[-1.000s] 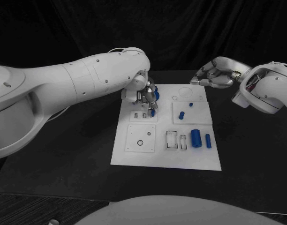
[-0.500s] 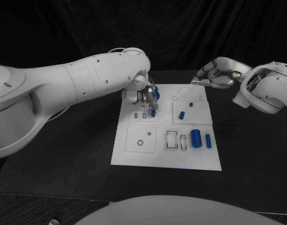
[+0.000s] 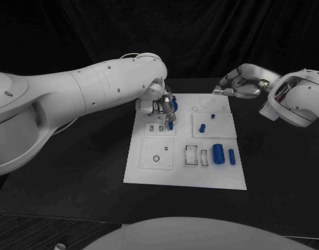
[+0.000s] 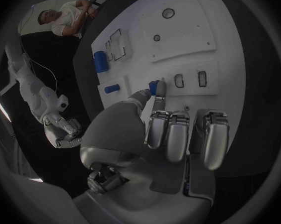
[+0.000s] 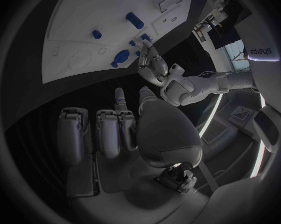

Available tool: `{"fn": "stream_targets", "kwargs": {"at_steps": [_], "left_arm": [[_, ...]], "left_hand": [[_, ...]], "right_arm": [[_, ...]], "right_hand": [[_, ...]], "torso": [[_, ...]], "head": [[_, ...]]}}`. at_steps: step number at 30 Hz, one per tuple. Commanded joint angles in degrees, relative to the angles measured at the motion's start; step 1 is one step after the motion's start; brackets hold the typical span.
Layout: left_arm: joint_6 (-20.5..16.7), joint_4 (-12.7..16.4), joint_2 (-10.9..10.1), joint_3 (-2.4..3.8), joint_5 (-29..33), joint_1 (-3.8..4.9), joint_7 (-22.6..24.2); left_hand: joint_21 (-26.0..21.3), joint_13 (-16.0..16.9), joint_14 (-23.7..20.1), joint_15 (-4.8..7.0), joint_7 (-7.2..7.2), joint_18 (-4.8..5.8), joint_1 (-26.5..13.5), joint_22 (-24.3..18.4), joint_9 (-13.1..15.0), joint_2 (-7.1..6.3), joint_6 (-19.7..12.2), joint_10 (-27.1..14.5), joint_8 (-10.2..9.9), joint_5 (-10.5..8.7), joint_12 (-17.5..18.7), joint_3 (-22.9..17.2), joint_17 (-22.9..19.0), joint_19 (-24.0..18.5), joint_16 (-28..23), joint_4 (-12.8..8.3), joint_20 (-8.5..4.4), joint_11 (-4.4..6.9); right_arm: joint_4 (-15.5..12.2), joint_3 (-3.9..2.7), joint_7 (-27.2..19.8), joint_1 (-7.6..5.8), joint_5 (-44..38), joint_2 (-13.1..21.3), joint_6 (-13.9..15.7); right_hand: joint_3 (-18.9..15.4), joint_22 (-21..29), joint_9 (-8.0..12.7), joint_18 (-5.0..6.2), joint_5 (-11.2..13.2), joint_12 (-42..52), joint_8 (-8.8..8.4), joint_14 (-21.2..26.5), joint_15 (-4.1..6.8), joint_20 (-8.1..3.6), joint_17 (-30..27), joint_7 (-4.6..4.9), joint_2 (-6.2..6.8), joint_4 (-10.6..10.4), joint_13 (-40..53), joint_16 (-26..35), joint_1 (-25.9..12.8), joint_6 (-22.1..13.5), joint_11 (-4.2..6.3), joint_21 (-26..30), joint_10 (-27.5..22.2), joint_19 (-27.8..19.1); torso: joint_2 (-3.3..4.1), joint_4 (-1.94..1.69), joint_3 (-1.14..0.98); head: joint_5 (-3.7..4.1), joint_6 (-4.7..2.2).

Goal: Assemble the parts on the task board

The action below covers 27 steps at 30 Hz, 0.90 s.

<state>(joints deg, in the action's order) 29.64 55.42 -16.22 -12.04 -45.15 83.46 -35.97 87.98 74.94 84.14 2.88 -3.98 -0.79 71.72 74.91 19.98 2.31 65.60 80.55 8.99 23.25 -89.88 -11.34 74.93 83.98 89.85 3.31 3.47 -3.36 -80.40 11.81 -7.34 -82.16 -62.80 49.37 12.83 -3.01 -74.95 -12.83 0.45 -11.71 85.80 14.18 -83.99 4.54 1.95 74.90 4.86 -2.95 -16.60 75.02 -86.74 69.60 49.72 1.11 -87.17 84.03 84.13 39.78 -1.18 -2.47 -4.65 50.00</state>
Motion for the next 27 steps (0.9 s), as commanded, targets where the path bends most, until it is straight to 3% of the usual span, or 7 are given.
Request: {"fn": "stream_targets", "kwargs": {"at_steps": [1, 23, 27], "left_arm": [[-0.8, 0.2, -0.1, 0.01, 0.4, -0.13, 0.1], [-2.0, 1.6, -1.3, 0.02, 0.4, -0.01, -0.3], [-3.0, 1.9, -1.6, 0.02, 0.4, 0.0, 0.4]], "left_hand": [[-0.2, 15.1, 5.9, 0.2, 0.03, -0.19, -0.7, 11.7, 0.0, -0.06, -0.5, 9.4, 0.3, 0.25, -0.1, -9.4, 15.1, 3.2, 0.1, -9.2, -0.12, 3.59], [-0.2, 15.1, 5.9, 0.2, 0.04, -0.2, -1.0, 11.7, 0.5, -0.19, -0.5, 9.4, 0.6, 0.25, -0.1, -10.1, 15.1, 3.2, 0.1, -9.6, -0.11, 3.6], [-0.3, 15.1, 5.9, 0.18, 0.0, -0.2, -1.8, 11.7, 1.1, -0.33, -0.9, 9.4, 0.7, -1.05, -0.1, -10.6, 15.1, 3.2, 0.1, -9.7, -0.07, 3.57]], "right_arm": [[0.0, -0.04, 0.9, 0.18, 0.0, 0.1, -0.4], [0.1, -0.04, 1.1, 0.21, 0.0, 0.2, -0.7], [0.0, -0.04, 1.1, 0.21, 0.0, 0.2, -0.7]], "right_hand": [[-0.4, -13.8, 0.1, 0.46, 0.2, -0.2, -0.35, -4.3, -0.47, 0.41, 7.7, 0.2, 0.1, 0.1, 4.1, 0.3, 0.6, 0.3, -0.54, 0.3, 1.8, 3.9], [-0.4, -13.8, 0.1, 0.48, 0.2, -0.3, -0.39, -4.3, -0.49, 0.43, 7.6, 0.22, 0.13, 0.1, 4.0, 0.3, 0.7, 0.3, -0.55, 0.4, 1.8, 3.9], [-0.4, -13.8, 0.2, 0.49, 0.2, -0.3, -0.42, -4.3, -0.5, 0.44, 7.6, 0.23, 0.13, 0.2, 4.0, 0.3, 0.8, 0.2, -0.56, 0.4, 1.7, 3.9]], "torso": [[0.01, 0.0, 0.0], [-0.01, -0.04, -0.04], [0.0, -0.03, -0.05]], "head": [[-0.04, 0.0], [-0.15, 0.0], [-0.09, 0.0]]}}
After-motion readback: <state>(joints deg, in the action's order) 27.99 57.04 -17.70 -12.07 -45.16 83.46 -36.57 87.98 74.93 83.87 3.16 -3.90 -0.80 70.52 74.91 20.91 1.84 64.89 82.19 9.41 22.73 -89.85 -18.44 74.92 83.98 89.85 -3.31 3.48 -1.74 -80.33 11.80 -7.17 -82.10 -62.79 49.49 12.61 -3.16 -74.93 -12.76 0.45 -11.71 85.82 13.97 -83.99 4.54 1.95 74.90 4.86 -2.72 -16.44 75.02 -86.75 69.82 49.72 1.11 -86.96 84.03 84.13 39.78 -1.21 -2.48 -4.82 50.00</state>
